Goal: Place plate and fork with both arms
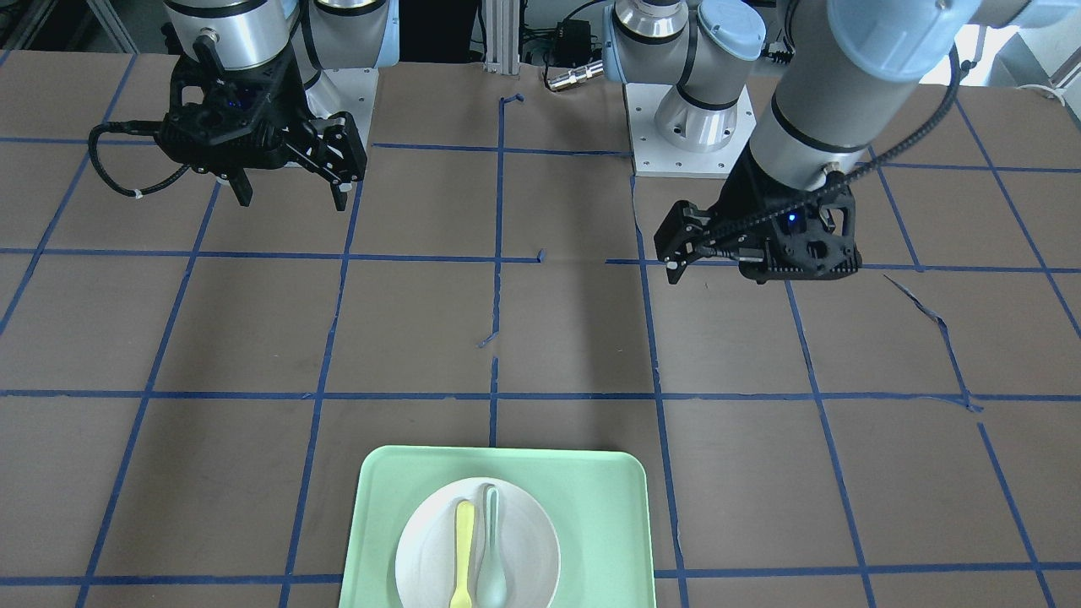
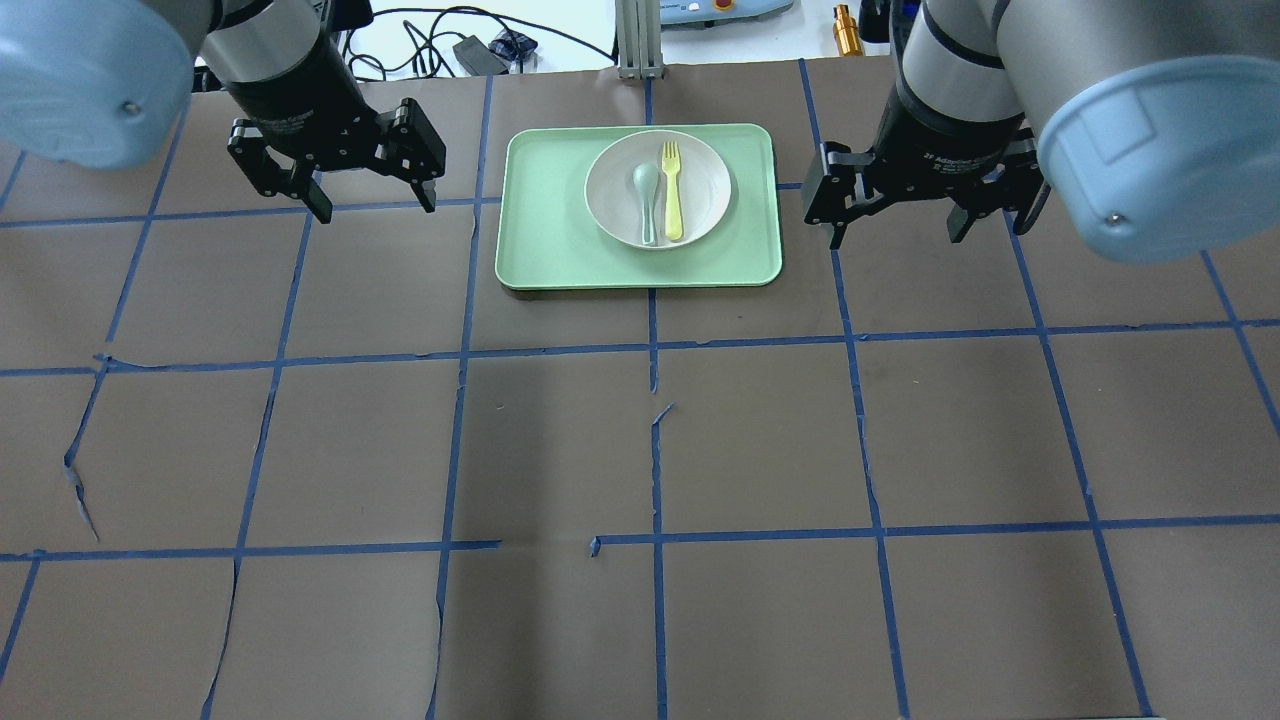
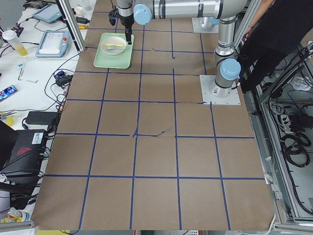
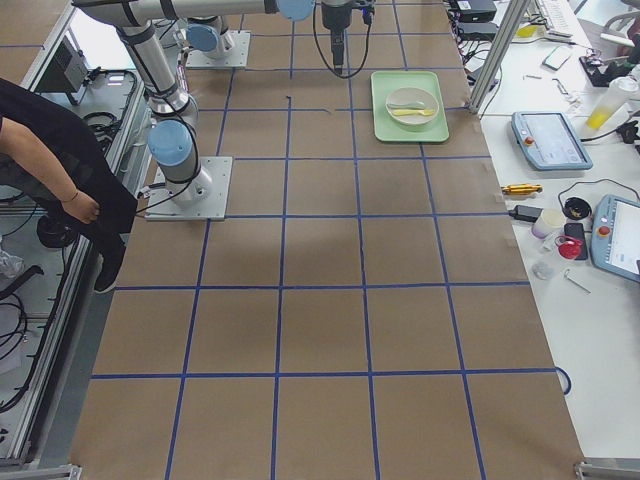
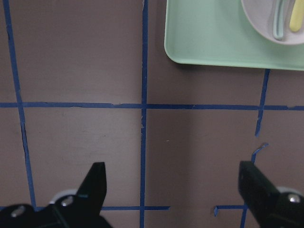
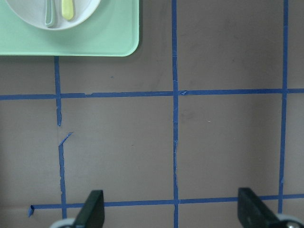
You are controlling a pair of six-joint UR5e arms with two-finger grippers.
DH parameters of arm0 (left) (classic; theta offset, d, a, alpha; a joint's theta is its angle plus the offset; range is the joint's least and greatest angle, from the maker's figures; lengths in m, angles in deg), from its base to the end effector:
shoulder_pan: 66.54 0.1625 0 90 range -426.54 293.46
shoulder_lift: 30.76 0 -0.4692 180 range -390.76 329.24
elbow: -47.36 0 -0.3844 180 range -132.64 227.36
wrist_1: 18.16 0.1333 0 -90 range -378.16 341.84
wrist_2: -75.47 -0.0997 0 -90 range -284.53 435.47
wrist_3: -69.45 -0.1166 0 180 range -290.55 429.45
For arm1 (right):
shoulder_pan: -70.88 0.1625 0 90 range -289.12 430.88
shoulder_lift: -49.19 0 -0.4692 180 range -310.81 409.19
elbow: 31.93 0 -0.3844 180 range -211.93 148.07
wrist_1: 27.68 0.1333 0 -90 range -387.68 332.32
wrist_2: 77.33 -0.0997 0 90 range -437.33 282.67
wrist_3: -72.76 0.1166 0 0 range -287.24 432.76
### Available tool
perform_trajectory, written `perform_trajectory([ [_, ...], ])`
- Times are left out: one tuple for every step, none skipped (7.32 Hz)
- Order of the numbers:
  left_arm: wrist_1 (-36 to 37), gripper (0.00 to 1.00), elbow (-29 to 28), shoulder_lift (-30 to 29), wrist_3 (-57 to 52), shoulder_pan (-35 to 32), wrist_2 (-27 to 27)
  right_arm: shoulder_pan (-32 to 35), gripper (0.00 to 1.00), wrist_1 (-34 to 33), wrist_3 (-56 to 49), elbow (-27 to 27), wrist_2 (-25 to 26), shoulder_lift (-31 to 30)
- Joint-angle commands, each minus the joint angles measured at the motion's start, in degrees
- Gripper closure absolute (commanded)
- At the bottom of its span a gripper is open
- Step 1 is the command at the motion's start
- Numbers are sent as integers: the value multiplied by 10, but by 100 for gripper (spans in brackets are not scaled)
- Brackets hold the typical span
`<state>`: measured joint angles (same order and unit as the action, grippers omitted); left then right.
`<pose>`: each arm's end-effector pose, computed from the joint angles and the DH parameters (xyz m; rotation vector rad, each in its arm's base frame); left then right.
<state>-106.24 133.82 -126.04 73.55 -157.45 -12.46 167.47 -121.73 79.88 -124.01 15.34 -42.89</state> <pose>-0.1459 -0.5252 0.5018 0.0863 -3.1042 0.0024 0.1815 -0.4572 0.5222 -0.0169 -3.1015 0.1175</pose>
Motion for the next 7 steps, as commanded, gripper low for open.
perform_trajectory([
  [1,0,46,58,7,-5,0,0,0,0,0,-1,1,-1],
  [8,0,61,65,6,-5,2,0,0,0,0,-2,1,-1],
  [20,0,65,63,10,-4,1,0,0,0,0,-2,1,-1],
  [21,0,64,61,10,-5,2,0,0,-3,1,-6,2,-1],
  [21,0,64,61,11,-4,3,0,0,-5,1,-5,5,2],
  [21,0,64,59,11,-4,6,1,0,-34,0,-7,8,5],
  [21,0,65,60,11,-4,6,1,0,-94,2,-23,1,20],
])
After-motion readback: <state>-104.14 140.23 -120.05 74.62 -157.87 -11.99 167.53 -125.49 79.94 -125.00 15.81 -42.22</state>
